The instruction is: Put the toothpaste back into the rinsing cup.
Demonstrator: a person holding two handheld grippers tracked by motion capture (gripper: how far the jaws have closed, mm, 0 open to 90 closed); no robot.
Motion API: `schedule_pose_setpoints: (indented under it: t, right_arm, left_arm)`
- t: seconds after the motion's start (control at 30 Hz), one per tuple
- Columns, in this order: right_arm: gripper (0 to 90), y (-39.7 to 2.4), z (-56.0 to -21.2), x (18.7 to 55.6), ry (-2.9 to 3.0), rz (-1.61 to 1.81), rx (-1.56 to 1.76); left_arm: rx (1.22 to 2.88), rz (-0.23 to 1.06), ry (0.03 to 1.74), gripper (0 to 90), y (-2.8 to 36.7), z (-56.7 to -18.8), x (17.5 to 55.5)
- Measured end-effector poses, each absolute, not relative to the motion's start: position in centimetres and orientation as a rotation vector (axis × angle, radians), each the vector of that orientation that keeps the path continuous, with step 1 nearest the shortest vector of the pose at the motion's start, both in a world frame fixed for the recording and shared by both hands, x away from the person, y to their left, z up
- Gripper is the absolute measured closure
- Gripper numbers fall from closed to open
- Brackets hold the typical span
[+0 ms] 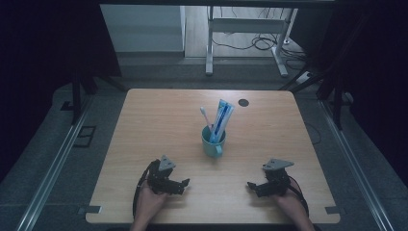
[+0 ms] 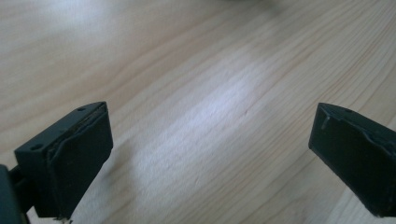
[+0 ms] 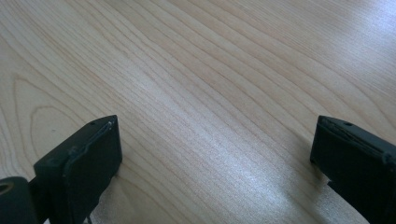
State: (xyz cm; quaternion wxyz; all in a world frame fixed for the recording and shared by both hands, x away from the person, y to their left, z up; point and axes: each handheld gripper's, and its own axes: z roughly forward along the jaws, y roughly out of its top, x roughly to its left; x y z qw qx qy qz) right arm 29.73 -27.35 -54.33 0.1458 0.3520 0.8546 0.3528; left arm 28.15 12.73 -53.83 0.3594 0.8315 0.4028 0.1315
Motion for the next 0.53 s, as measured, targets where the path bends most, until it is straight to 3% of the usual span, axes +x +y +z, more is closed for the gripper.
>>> schedule_pose_setpoints:
  t: [0.53]
  right_arm:
    - [1.9, -27.36, -54.33, 29.73, 2.461, 1.016, 1.013]
  left_arm:
    - [2.216, 0.366, 1.048, 0.0, 12.31, -54.50, 28.00]
